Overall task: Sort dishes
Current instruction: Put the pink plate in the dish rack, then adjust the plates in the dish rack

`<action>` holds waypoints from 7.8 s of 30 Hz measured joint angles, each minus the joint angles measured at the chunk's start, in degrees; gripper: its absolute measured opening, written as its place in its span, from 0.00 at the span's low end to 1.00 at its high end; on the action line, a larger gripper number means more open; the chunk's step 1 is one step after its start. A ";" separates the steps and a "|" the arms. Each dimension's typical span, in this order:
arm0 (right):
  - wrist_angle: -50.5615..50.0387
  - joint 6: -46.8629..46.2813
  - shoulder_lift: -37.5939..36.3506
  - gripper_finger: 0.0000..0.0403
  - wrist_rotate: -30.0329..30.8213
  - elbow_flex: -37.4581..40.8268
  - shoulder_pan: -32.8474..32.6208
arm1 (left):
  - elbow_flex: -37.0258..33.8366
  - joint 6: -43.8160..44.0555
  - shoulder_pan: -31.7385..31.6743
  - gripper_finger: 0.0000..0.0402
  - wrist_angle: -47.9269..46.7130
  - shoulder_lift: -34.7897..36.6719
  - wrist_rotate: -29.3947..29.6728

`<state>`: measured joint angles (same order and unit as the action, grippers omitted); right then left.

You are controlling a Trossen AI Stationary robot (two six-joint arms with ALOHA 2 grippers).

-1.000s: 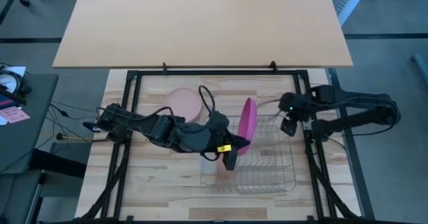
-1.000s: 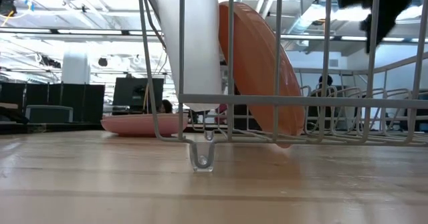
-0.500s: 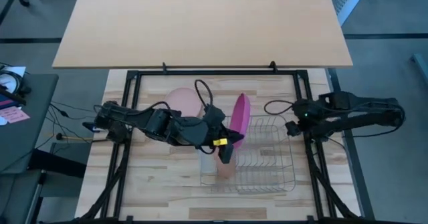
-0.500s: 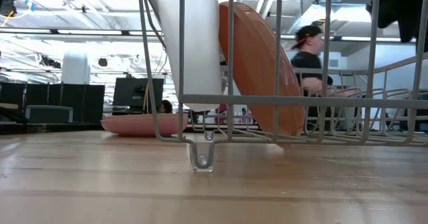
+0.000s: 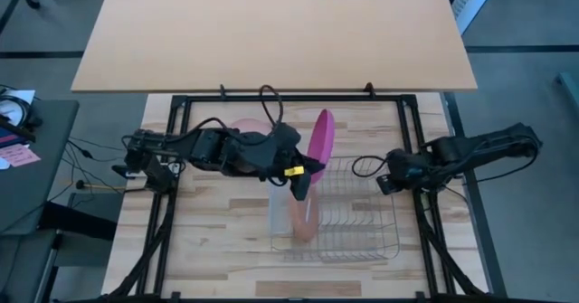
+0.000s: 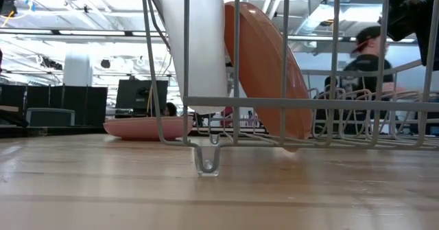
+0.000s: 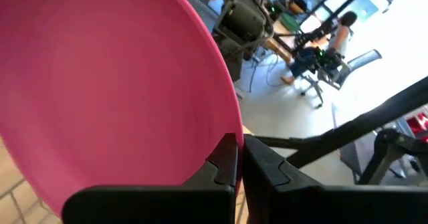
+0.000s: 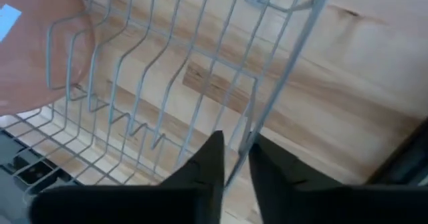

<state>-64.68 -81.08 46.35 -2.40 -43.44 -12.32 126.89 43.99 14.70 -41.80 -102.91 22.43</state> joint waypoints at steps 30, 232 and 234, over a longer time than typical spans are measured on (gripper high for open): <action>7.74 -11.12 5.39 0.00 9.12 -0.09 12.29 | 0.00 -8.81 -4.15 0.00 -6.12 5.16 -6.76; -6.89 27.78 -7.37 0.62 8.53 -18.29 35.00 | -43.96 19.74 -15.25 0.43 0.49 13.40 -14.42; -6.89 27.76 -7.37 0.62 8.53 -18.29 34.98 | -45.02 21.33 -15.56 0.43 2.47 13.64 -15.16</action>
<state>-71.56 -53.32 38.98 6.13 -61.73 22.65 81.87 65.32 -0.85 -39.33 -89.27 7.27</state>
